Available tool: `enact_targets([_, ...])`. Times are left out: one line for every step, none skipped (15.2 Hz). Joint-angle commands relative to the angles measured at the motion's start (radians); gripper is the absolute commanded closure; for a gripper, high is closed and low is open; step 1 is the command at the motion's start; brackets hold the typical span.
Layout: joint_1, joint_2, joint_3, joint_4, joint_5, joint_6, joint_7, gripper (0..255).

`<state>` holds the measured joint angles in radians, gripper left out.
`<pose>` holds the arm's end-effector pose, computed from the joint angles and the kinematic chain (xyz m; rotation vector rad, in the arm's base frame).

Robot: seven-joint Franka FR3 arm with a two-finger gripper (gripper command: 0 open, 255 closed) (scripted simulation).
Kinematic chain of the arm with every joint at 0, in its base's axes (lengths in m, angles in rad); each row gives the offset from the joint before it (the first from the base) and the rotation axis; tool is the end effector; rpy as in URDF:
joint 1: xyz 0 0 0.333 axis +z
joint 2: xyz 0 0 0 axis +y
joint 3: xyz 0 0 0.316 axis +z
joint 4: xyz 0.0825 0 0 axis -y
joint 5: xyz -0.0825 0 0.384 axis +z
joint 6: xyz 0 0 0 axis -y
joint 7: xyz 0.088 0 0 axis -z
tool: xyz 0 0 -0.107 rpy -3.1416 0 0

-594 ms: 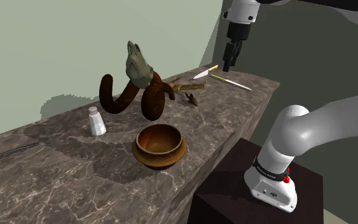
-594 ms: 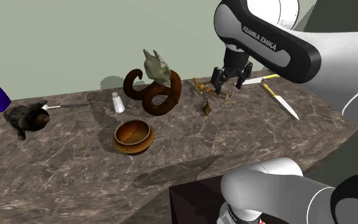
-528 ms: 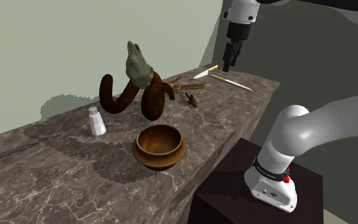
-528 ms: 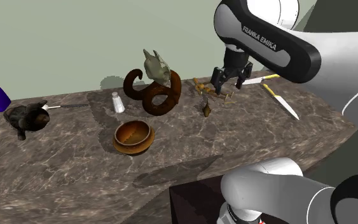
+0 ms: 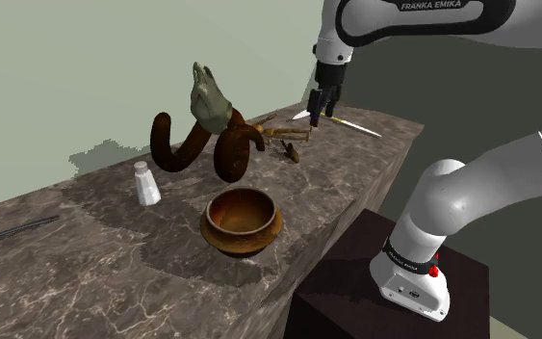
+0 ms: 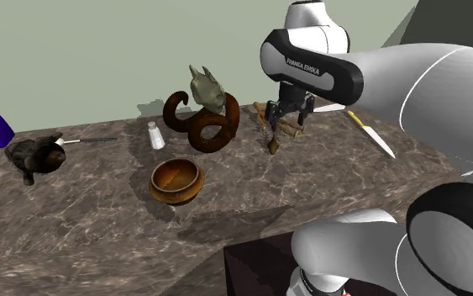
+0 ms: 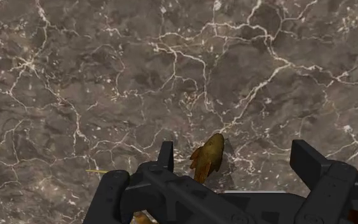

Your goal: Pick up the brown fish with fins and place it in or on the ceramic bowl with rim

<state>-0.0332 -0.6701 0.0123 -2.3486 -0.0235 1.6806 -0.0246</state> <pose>0.3472 -0.0087 0.5659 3.1105 0.0056 0.0020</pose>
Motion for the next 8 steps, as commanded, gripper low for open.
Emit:
enact_targets([-0.008, 0.052, 0.017, -0.022, -0.002, 0.073, 0.042, 0])
enact_targets([-0.013, 0.081, 0.023, -0.026, -0.004, 0.105, 0.061, 0])
enact_targets([-0.019, 0.111, 0.029, -0.029, -0.007, 0.136, 0.079, 0])
enact_targets([-0.024, 0.142, 0.035, -0.030, -0.011, 0.167, 0.098, 0])
enact_targets([-0.029, 0.174, 0.041, -0.030, -0.015, 0.197, 0.117, 0])
enact_targets([-0.035, 0.207, 0.046, -0.029, -0.020, 0.227, 0.136, 0])
enact_targets([-0.040, 0.240, 0.051, -0.026, -0.026, 0.256, 0.156, 0])
enact_targets([-0.046, 0.275, 0.056, -0.021, -0.032, 0.284, 0.176, 0])
